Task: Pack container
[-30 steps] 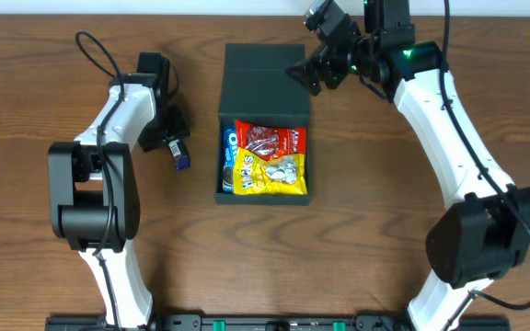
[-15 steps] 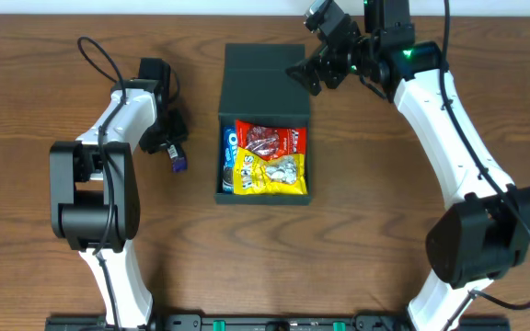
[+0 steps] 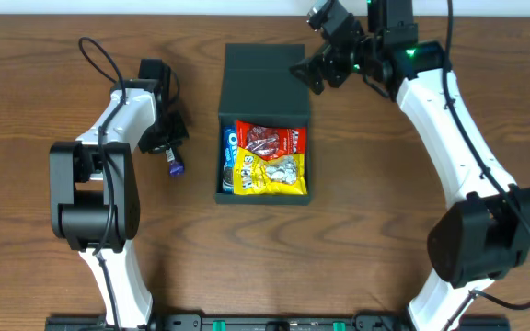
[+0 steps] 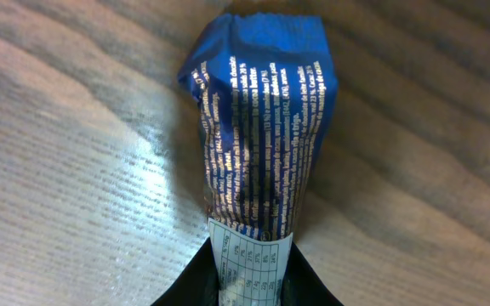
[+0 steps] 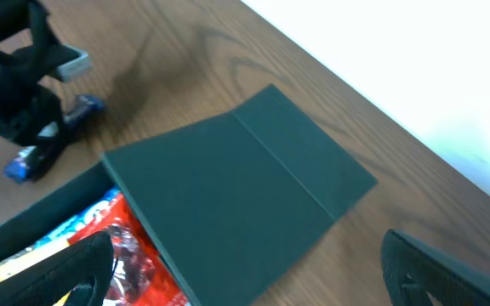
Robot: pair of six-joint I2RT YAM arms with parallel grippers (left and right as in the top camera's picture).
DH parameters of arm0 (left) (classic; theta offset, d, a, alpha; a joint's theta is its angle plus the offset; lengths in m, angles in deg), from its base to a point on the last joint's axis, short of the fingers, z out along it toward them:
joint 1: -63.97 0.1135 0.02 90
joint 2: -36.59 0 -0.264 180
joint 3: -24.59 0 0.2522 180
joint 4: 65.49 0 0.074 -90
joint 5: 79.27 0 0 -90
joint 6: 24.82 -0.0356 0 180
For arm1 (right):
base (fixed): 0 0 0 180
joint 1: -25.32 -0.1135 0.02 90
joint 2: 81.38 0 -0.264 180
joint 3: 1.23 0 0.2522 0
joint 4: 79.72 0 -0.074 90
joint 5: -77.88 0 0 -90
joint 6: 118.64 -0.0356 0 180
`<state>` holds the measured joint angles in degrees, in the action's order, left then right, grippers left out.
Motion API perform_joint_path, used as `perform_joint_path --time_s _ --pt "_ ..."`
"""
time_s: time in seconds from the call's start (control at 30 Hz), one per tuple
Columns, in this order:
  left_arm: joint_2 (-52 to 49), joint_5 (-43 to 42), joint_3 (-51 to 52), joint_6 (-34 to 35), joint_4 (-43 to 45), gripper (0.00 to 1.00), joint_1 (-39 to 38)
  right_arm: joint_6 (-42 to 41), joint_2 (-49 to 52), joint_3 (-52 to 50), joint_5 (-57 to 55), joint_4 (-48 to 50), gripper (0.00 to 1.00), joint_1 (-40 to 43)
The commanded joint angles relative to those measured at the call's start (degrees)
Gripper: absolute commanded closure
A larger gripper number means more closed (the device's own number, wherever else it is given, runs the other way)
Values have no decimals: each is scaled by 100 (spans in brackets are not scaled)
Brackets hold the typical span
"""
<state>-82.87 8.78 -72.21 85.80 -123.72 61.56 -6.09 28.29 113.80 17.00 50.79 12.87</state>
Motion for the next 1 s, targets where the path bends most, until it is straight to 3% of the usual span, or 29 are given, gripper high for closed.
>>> perform_joint_path --time_s 0.0,0.2,0.37,0.53,0.8,0.83,0.87,0.9,0.97 --pt "354 92 -170 -313 -81 83 2 -92 -26 50 -68 -2 1 173" --pt "1198 105 -175 -697 -101 83 -212 -92 -26 50 -66 9 1 387" --pt "1602 101 -175 -844 -197 84 -876 -92 -26 50 -68 50 1 511" --pt "1600 0 -173 -520 -210 83 -1698 -92 -26 50 -66 44 1 531" --pt "1596 -330 -170 -361 -619 83 -2109 -92 -26 50 -66 17 1 531" --pt "1596 -330 -170 -339 -640 77 -2114 -92 -26 50 -66 13 1 531" --pt "1596 -352 -170 -323 -634 57 -2114 -92 -26 50 -66 11 1 531" --pt "1596 -372 -170 -319 -634 47 -2114 -92 -26 50 -66 11 1 529" --pt "1598 -367 -170 -321 -640 42 -2114 -92 -26 50 -63 -4 1 531"
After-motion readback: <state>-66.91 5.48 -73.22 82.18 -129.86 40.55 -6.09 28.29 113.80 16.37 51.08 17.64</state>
